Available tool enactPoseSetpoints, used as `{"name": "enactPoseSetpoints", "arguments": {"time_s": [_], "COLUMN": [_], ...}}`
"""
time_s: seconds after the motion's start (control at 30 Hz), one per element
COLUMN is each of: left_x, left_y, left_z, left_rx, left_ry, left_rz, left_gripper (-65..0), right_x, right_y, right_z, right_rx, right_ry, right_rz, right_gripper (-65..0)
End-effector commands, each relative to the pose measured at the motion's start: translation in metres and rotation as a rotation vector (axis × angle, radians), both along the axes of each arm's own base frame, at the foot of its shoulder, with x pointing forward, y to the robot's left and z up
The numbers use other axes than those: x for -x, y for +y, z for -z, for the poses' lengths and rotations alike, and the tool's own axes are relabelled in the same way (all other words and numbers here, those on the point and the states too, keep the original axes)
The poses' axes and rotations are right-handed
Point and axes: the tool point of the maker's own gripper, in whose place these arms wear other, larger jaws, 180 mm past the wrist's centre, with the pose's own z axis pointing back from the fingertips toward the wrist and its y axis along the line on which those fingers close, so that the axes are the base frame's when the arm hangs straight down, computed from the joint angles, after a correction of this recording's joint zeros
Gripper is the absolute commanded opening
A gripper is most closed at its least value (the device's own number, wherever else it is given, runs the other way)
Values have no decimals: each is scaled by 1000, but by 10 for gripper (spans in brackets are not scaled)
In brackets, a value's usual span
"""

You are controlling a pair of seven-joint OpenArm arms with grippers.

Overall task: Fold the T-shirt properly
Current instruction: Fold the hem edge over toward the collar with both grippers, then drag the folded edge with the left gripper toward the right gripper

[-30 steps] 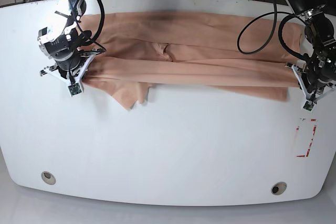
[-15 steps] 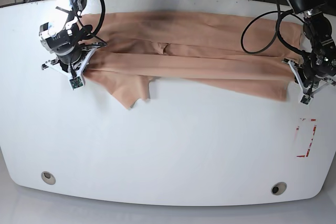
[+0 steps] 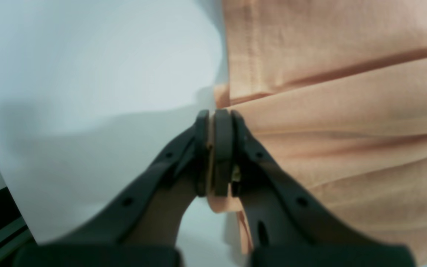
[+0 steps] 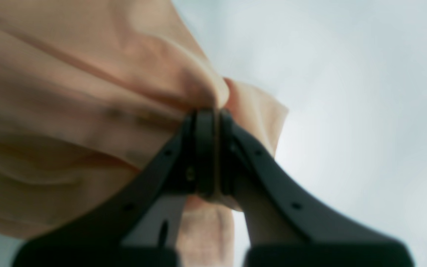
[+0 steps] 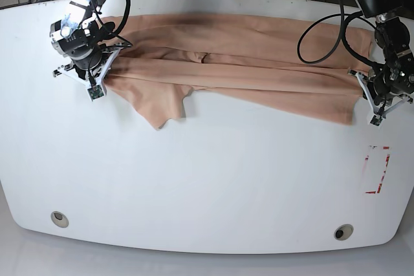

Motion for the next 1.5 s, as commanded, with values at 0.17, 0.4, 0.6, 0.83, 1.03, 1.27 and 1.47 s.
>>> {"name": "enactPoseSetpoints", "arguments": {"time_s": [0.17, 0.4, 0.6, 0.83, 1.03, 1.27, 1.47], "left_x": [-16, -48, -73, -99, -107, -124, -123], "left_y": [11, 10, 10, 2, -6, -13, -11], "left_z": [-23, -52, -80, -107, -102, -98, -93], "left_rx": [-34, -30, -26, -36, -22, 38, 47], "left_ry": [-66, -160, -240, -307, -293, -335, -320], "left_rz": [-7, -9, -11, 20, 44, 64, 57], "left_gripper": [-650, -650, -650, -650, -650, -650, -650], "right_x": [-3, -11, -16, -21, -23, -33, -36], "right_y": [-6, -6, -6, -6, -6, -5, -7], "right_z": [-8, -13, -16, -20, -21, -28, -32], "right_rx": [28, 26, 28, 28, 25, 20, 28], "right_ry": [-22, -45, -58, -72, -79, -106, -116], "right_rz": [5, 5, 4, 5, 5, 6, 6], "right_gripper": [-648, -648, -648, -648, -648, -648, -648]}}
